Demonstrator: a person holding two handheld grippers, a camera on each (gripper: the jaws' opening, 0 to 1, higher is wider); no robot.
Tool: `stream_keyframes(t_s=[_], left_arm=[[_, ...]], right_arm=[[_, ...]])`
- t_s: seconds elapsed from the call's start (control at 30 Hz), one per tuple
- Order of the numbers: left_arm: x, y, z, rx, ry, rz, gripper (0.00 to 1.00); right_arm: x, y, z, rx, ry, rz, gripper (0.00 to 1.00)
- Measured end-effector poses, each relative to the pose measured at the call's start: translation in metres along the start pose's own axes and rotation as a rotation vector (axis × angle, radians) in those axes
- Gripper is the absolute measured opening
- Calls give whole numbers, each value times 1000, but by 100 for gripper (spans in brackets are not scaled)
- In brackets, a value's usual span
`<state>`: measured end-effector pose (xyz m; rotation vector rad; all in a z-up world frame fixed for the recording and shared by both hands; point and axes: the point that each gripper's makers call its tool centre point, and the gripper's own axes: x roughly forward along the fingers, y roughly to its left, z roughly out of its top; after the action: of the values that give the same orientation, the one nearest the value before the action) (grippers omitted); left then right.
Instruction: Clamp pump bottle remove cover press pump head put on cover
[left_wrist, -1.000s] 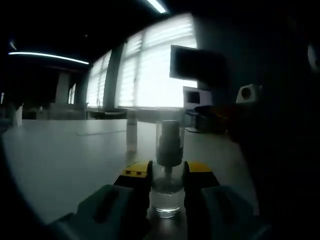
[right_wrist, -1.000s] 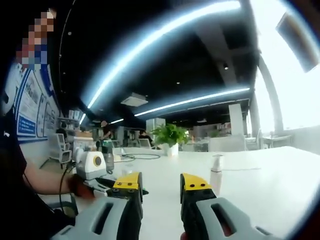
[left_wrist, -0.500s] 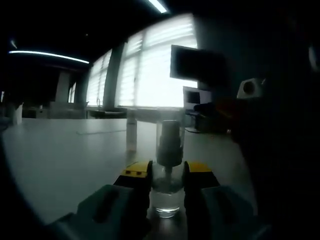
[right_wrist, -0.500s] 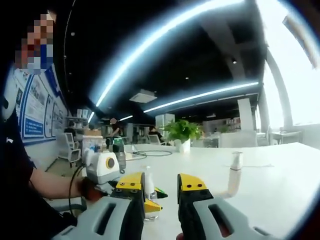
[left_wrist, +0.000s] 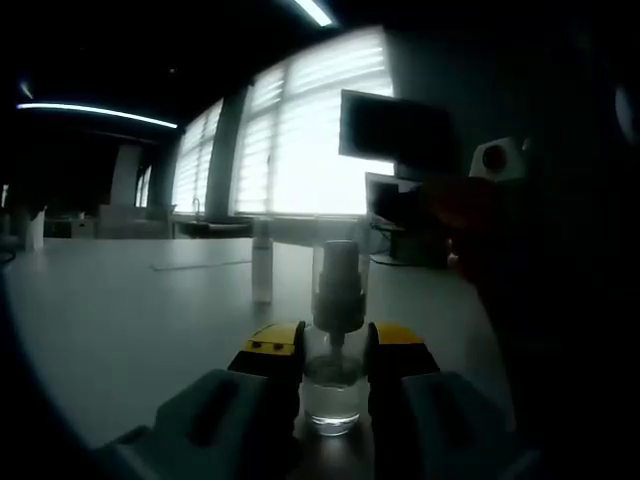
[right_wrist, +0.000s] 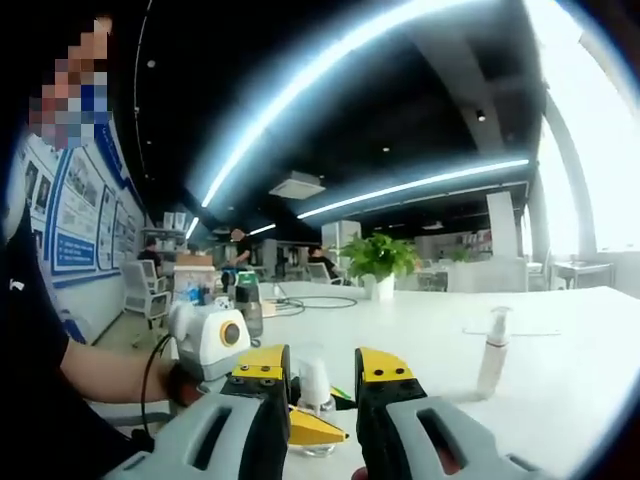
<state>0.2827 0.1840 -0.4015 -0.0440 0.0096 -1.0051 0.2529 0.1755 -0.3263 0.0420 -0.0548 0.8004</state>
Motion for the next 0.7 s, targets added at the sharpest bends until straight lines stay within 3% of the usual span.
stream_keyframes(t_s=[0.7], left_arm=[[-1, 0, 0, -3, 0, -2, 16]], right_arm=[[25, 10, -14, -23, 66, 21, 20]])
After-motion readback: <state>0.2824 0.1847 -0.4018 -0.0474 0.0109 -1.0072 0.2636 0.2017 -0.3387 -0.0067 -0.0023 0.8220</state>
